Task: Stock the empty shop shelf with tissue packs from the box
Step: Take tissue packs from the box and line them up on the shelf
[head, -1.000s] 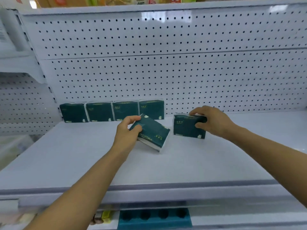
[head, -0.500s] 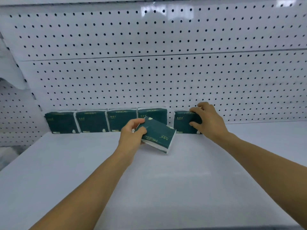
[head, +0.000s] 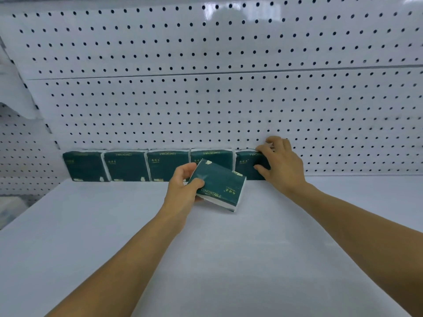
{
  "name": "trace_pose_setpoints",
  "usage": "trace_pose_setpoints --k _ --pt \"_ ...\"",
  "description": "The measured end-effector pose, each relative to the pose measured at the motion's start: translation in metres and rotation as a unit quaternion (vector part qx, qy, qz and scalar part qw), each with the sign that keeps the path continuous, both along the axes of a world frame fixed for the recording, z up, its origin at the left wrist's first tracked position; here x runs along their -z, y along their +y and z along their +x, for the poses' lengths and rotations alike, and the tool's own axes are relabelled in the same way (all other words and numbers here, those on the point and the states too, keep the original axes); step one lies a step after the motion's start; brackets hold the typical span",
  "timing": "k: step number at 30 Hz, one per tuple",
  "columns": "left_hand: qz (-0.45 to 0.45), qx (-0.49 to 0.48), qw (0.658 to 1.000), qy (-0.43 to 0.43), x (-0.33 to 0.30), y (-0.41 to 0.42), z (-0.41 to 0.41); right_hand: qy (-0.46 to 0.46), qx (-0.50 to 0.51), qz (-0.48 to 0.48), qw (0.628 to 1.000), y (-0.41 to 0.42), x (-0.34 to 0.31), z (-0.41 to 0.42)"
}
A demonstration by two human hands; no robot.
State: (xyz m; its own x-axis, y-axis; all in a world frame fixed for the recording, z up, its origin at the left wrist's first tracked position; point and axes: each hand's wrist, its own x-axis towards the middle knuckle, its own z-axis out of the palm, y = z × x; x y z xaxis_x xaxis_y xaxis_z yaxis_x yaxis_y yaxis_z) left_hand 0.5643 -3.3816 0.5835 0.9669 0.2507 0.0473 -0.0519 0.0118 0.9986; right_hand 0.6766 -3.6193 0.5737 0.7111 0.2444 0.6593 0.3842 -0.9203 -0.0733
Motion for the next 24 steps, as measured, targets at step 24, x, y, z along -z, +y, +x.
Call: trace_pose_setpoints --k 24 --pt "0.556 -0.037 0.804 -0.208 0.009 -0.062 0.060 0.279 -0.093 0.405 0.866 -0.117 -0.025 -0.062"
